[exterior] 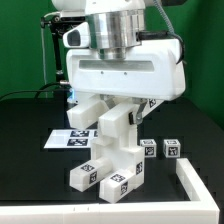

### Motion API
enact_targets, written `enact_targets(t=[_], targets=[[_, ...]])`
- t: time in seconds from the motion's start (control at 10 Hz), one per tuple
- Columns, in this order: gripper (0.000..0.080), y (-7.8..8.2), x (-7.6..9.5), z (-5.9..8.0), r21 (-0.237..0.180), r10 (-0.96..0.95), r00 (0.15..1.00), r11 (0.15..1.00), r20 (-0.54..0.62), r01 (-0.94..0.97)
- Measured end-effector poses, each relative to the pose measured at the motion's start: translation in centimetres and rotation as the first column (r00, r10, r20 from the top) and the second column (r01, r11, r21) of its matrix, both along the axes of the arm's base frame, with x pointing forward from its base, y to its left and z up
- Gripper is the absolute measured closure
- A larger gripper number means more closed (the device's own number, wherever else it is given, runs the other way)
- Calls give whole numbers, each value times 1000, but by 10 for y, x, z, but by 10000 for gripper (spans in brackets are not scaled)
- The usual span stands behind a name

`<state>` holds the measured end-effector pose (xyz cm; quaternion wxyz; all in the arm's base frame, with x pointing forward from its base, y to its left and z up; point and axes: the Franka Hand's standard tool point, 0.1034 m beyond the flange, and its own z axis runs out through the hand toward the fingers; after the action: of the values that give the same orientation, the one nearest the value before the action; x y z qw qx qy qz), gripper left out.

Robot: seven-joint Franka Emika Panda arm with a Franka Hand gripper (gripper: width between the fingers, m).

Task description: Assemble chair

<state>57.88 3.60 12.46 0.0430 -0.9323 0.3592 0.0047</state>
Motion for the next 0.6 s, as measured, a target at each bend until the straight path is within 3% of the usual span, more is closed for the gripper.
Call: enact_targets(t=[0.6], targets=[[515,1,-2,-5,-3,3,1000,1000,-7,-3]])
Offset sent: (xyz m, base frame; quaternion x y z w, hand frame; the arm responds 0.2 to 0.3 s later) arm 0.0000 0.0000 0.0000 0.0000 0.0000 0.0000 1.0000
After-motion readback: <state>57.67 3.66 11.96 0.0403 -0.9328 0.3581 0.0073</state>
